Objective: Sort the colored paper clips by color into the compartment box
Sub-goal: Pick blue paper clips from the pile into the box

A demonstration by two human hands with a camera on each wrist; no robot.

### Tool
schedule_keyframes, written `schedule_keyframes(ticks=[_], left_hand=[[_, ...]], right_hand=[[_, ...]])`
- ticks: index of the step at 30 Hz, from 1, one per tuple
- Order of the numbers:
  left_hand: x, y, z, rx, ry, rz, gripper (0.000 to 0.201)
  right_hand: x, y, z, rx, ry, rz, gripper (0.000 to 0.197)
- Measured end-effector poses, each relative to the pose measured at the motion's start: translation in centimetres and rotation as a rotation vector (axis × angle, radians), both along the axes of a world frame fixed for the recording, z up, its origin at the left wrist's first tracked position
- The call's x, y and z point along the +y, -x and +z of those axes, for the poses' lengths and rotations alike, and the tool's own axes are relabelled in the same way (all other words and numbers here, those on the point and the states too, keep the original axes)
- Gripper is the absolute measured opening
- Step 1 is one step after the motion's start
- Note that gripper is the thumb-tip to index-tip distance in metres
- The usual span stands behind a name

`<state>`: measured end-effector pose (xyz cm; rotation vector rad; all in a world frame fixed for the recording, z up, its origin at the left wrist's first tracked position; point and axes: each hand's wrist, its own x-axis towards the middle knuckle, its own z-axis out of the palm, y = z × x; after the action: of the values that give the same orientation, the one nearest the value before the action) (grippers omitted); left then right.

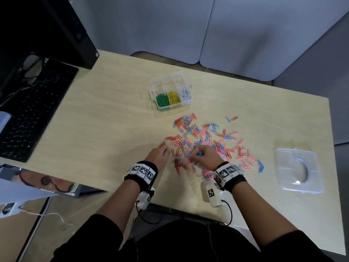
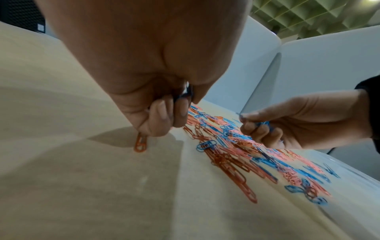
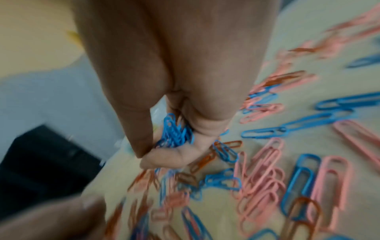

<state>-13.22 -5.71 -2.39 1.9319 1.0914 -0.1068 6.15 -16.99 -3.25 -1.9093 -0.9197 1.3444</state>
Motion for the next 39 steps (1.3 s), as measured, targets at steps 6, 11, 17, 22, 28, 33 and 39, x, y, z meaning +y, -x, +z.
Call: schedule_keyframes(ticks=[6, 11, 17, 22, 28, 33, 39], left_hand=[[-0.1, -0.8, -0.3, -0.03, 0.067, 0.052, 0.024], [0.2, -1.0, -0.5, 0.005, 0.128, 0.095, 0.036], [0.6, -0.7, -1.0, 0.087, 0.004, -0.081, 0.032], [0.8, -1.0, -0.6, 0.084, 0.009, -0.1, 0.013], [1.8, -1.6, 0.1, 0.02, 0.024, -0.01, 0.009], [3.6, -5.1, 0.4, -0.029, -0.086, 0.086, 0.012], [4.2, -10.9, 0.2, 0.044, -0.239, 0.106, 0.033]], right_hand=[[-0.6, -3.4, 0.5, 0.673, 0.017, -0.403, 0.027], [0.8, -4.0, 0.6, -0.095, -0.016, -0.259, 0.019], [2.6, -3.0, -0.8, -0.568, 0.062, 0.007, 0.024], [2.9, -2.8, -1.1, -0.569, 0.082, 0.118, 0.009], [1.6, -4.2, -0.1, -0.178, -0.068, -0.085, 0.017], [0.5, -4.3, 1.2, 0.267, -0.116, -0.357, 0.018], [0.3, -4.4, 2.6, 0.644, -0.19, -0.54, 0.016]])
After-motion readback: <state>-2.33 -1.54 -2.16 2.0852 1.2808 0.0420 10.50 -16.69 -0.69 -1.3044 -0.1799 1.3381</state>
